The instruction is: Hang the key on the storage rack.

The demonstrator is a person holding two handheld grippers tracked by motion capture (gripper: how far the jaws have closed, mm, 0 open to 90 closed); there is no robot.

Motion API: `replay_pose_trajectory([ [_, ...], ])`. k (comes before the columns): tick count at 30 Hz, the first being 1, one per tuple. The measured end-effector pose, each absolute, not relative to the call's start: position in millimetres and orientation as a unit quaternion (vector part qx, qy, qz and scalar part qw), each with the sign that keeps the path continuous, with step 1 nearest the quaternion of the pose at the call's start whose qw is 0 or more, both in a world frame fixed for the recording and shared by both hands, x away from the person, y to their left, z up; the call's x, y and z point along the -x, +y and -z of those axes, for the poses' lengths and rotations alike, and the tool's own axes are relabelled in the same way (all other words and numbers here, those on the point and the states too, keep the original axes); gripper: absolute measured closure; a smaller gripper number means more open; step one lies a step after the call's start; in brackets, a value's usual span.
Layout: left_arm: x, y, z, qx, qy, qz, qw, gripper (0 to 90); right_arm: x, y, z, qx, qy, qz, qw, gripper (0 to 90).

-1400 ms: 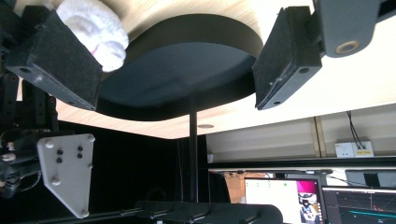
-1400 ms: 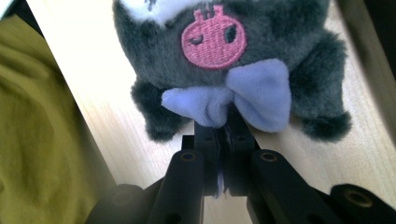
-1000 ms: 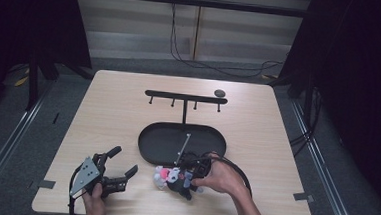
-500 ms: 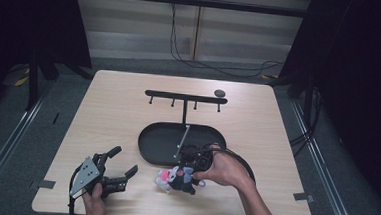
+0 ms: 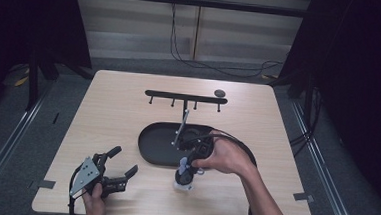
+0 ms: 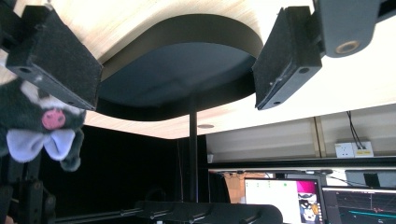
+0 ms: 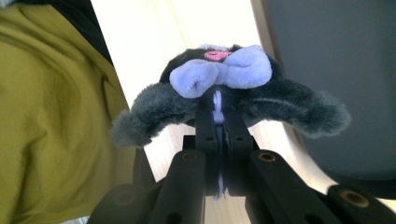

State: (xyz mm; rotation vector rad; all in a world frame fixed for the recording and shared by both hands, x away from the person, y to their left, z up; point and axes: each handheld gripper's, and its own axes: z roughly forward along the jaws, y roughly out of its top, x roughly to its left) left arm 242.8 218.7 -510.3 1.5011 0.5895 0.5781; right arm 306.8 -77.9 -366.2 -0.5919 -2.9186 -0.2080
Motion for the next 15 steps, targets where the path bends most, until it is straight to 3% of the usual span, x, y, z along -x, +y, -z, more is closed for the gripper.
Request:
replay_pose_trajectory([
  [15, -243, 219, 510, -0.663, 0.259, -0.255, 0.655, 15.3, -316, -79, 335, 0.191, -0.975, 0.094, 0.067, 87.3],
])
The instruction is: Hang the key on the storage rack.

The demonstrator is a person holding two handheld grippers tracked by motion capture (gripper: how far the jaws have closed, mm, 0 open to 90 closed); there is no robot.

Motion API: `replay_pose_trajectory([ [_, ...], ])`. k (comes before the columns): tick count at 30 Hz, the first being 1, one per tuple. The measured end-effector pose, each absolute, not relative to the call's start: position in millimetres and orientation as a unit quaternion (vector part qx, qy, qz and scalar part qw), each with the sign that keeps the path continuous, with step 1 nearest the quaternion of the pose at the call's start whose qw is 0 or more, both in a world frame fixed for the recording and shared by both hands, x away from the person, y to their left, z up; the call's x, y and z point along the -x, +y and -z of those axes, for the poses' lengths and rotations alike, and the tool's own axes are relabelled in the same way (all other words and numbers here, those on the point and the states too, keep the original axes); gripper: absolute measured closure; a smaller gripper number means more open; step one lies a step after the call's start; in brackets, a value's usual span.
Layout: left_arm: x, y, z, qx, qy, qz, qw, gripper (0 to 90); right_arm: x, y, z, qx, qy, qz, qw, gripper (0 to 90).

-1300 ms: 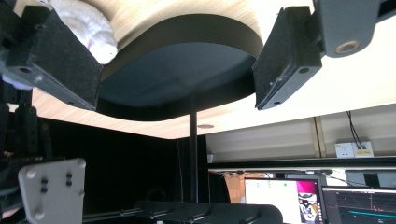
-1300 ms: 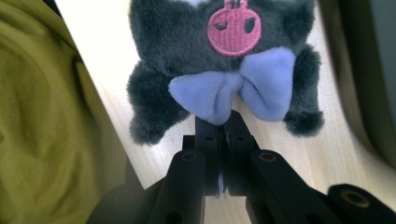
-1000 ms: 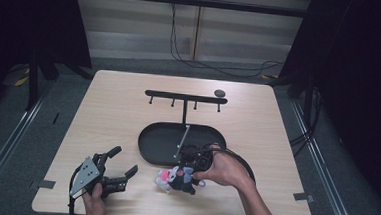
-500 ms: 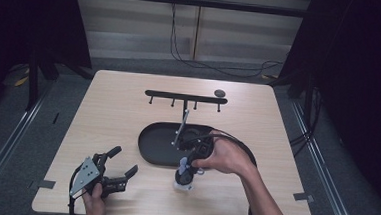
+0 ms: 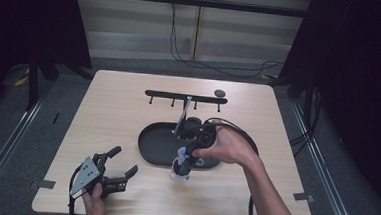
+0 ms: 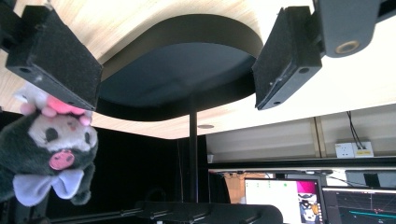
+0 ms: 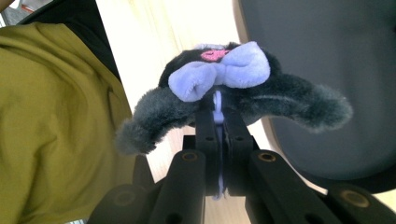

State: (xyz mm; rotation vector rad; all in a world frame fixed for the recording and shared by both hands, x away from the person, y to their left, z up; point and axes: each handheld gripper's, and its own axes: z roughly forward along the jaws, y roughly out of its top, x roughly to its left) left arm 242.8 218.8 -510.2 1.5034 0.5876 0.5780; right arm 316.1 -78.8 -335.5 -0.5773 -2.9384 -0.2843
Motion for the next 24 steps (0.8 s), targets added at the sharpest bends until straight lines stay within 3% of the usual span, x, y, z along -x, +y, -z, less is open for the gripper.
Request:
replay_pose_trajectory([
  [24, -243, 219, 510, -0.663, 0.260, -0.254, 0.655, 15.3, -353, -65, 297, 0.171, -0.979, 0.096, 0.048, 87.2],
])
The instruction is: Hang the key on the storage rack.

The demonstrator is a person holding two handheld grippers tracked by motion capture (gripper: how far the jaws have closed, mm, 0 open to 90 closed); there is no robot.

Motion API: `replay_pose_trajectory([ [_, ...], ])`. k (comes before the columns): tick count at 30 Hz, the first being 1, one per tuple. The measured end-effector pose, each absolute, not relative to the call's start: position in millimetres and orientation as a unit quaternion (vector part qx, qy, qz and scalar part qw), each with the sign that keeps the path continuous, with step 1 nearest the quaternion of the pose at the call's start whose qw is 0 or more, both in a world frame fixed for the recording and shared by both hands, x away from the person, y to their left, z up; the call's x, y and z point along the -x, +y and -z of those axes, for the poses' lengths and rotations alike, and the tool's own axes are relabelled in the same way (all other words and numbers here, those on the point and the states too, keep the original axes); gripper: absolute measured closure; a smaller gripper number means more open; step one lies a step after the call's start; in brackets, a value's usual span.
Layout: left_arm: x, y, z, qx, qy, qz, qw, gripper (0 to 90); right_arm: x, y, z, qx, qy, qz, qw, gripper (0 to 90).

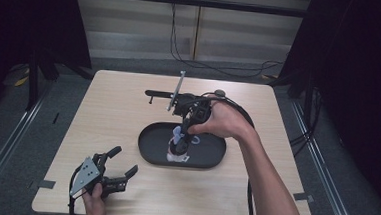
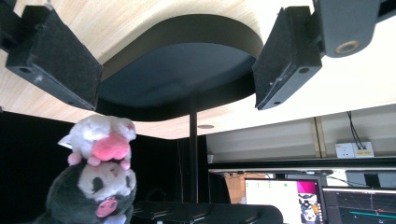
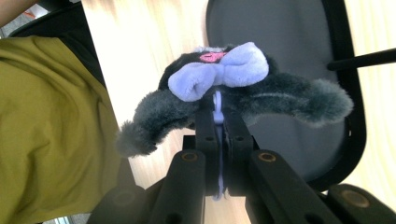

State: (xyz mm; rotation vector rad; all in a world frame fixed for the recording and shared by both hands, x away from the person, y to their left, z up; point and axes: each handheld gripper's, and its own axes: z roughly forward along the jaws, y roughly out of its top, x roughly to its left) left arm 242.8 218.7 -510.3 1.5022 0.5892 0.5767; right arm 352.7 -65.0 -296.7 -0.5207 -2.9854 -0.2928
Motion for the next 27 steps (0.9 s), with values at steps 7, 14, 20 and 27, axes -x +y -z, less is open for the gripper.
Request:
replay_pose_trajectory([
  [7, -243, 219, 510, -0.664, 0.261, -0.254, 0.653, 15.3, -365, -59, 291, 0.165, -0.981, 0.094, 0.036, 87.2],
  [14, -243, 218, 510, -0.660, 0.261, -0.254, 0.657, 15.3, -379, -56, 288, 0.161, -0.982, 0.092, 0.040, 87.3],
  [20, -243, 218, 510, -0.661, 0.260, -0.255, 0.656, 15.3, -393, -58, 292, 0.161, -0.982, 0.089, 0.044, 87.3],
  [27, -243, 218, 510, -0.661, 0.260, -0.254, 0.656, 15.3, -404, -54, 298, 0.161, -0.982, 0.083, 0.048, 87.3],
])
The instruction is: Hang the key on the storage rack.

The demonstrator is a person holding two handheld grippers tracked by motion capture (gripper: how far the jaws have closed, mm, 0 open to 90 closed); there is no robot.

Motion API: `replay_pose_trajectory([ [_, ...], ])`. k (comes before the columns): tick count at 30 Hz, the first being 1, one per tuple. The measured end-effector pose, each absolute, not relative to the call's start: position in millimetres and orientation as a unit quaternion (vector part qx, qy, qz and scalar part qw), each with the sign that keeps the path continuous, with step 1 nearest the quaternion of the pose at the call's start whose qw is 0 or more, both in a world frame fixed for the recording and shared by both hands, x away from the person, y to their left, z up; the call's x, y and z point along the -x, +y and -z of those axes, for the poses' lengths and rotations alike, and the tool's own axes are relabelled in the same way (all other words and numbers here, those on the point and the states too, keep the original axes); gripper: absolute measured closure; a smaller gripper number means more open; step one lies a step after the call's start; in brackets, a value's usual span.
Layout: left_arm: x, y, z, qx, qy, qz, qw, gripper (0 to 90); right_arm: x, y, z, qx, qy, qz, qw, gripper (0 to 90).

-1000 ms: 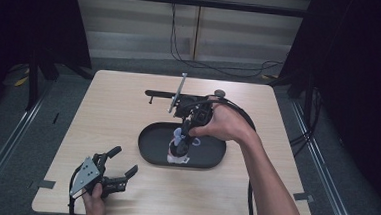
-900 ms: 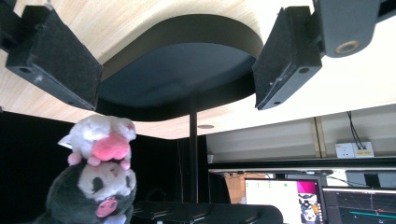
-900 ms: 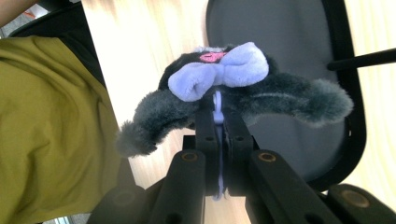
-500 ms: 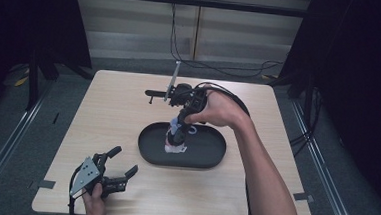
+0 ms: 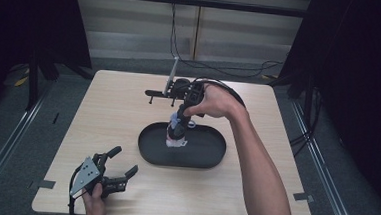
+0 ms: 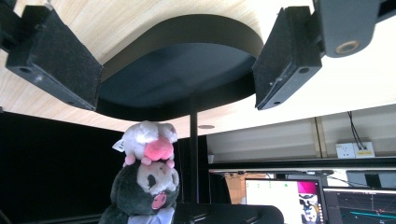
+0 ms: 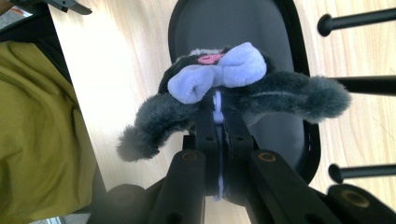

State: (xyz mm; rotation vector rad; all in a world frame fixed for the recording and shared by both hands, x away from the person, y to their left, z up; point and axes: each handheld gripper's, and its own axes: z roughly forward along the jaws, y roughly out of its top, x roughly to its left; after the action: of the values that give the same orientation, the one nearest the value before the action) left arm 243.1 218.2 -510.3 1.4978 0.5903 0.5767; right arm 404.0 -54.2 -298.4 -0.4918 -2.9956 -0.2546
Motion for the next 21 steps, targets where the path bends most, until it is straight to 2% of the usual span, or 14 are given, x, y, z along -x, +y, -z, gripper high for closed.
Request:
replay_pose_trajectory([
  [21, -243, 218, 510, -0.661, 0.261, -0.256, 0.655, 15.3, -444, -58, 294, 0.187, -0.979, 0.065, 0.045, 87.1],
])
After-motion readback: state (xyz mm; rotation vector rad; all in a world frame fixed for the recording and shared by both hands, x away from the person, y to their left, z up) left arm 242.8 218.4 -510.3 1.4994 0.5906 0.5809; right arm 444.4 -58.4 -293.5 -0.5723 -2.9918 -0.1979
